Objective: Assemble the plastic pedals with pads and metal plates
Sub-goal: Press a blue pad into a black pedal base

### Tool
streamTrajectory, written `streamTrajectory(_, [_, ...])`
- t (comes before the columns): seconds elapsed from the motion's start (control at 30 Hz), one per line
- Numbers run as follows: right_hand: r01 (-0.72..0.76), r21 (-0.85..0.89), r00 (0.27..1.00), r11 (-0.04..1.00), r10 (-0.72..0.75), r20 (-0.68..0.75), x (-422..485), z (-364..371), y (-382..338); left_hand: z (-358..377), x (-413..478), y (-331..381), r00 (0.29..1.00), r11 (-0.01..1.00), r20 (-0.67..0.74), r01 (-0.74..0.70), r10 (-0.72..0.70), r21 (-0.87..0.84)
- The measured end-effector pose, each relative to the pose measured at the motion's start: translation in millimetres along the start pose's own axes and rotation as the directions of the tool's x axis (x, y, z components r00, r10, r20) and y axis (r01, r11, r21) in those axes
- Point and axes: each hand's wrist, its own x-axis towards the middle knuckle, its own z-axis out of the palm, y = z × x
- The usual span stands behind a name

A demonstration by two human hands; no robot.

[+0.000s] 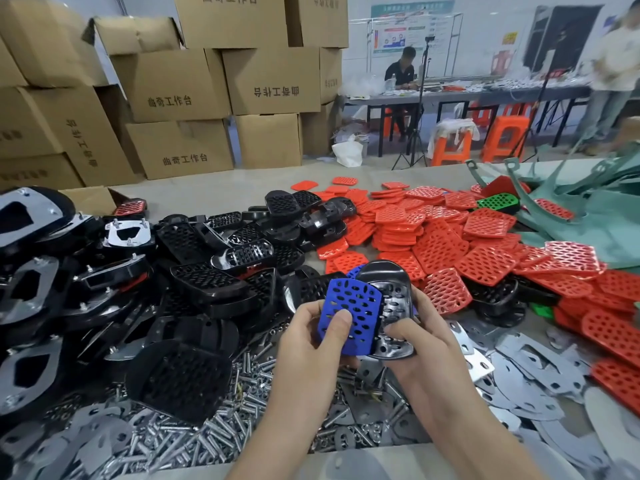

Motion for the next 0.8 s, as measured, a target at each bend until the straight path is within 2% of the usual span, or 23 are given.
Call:
streamTrajectory(0.33, [-0.009, 0.071, 1.000, 0.997, 0.011, -0.027, 5.8, -3.9, 1.3, -0.7, 0.4, -0.4, 0.999, 0.999, -0.010, -0.036, 0.036, -0.002])
streamTrajectory(0.53, [-0.028, 0.109, 1.000, 0.994, 0.029, -0.010, 4.4, 1.7, -2.3, -1.1, 1.8, -1.6, 0.996, 0.999, -0.079, -0.039, 0.038, -0.012])
streamTrajectory(0.67, [-0.073, 0.181, 0.997, 0.981, 0.072, 0.015, 0.5, 8.8, -11.2, -5.0, 4.7, -3.4, 0.984, 0.995, -0.176, -0.032, 0.014, -0.096])
streamTrajectory(0.8, [-0.104, 0.182, 0.994, 0.978, 0.106, -0.002, -4.8, 17.4, -17.3, -8.3, 9.7, -0.6, 0.981, 0.974, -0.194, -0.060, 0.017, -0.219])
